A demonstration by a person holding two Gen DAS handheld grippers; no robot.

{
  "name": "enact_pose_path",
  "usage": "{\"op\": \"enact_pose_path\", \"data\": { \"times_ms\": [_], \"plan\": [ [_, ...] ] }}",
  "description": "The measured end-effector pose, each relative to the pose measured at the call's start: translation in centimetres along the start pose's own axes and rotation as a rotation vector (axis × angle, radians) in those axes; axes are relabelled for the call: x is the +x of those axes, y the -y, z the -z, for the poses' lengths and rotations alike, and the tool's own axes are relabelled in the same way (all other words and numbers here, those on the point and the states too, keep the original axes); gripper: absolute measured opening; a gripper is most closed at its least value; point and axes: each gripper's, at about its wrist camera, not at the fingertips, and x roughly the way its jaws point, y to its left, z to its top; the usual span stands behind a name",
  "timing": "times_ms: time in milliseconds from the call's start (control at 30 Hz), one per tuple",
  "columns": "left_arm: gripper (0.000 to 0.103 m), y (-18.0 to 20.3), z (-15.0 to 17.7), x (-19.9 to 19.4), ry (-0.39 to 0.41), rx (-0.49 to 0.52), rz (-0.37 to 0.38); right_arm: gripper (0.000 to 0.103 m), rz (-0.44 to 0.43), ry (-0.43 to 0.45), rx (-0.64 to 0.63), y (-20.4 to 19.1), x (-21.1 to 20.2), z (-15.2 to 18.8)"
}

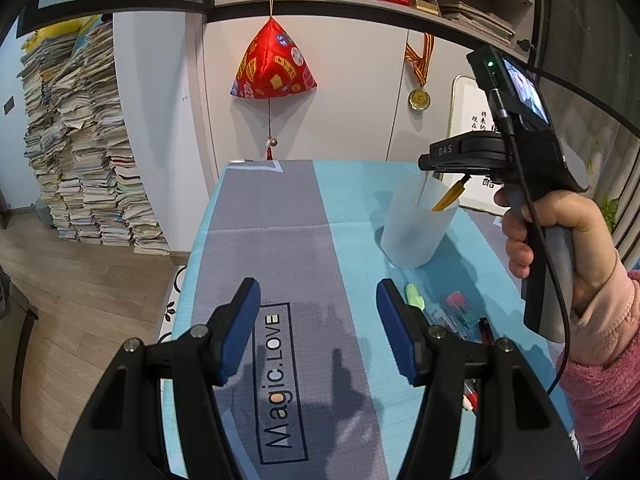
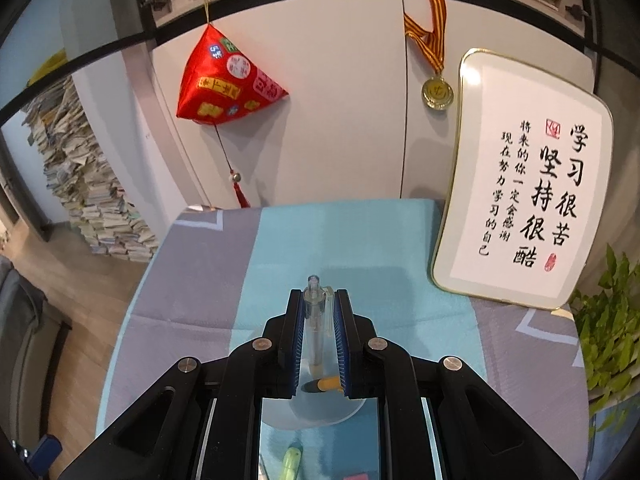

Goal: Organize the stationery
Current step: 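Lower the clear pen into the cup and open the right tool, then grasp the red marker with the right tool while the left tool grasps a clear pen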

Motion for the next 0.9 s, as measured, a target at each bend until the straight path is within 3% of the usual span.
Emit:
{"op": "enact_pose_path", "data": {
  "times_ms": [200, 400, 633, 900],
  "plan": [
    [0.059, 0.6, 0.1, 0.4, -0.021, 0.004, 0.009, 0.015, -0.017, -0.023, -0.001, 0.2, -0.6, 0.3],
    [0.059, 1.7, 0.6, 1.1, -0.052, 0.021, 0.023, 0.016, -0.037, -0.017, -0.018, 0.6, -4.1, 1.6],
    [0.059, 3.0, 1.6, 2.3, -0.106, 0.026, 0.042, 0.017, -0.040, -0.058, -0.075, 2.6, -8.0, 7.6],
    [0.059, 5.5, 3.3, 5.3, -0.195, 0.048, 0.063, 0.017, -0.018, -0.199, 0.009, 6.2, -5.9, 13.7]
  ]
}}
